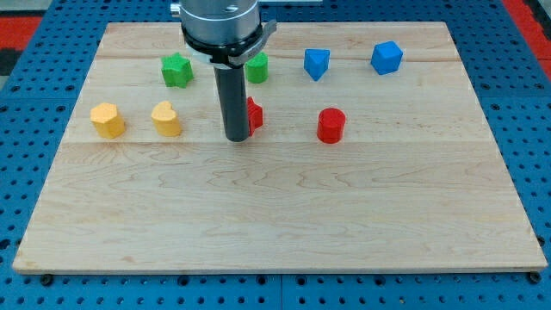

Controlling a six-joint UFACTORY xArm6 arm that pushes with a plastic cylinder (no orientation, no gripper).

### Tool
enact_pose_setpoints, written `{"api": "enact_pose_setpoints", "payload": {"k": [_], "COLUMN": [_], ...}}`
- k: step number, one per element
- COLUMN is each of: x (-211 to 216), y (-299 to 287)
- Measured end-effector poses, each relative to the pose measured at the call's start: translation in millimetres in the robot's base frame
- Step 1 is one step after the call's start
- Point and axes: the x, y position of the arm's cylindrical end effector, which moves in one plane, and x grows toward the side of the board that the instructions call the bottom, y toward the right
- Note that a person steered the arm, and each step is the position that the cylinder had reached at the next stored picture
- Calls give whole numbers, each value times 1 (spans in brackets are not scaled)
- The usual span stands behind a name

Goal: Arrange red blocks in a horizontal line at the center

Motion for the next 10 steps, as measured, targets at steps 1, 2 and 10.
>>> {"api": "enact_pose_setpoints", "payload": {"k": [1,2,10], "x": [0,8,-1], "y": [0,0,173]}}
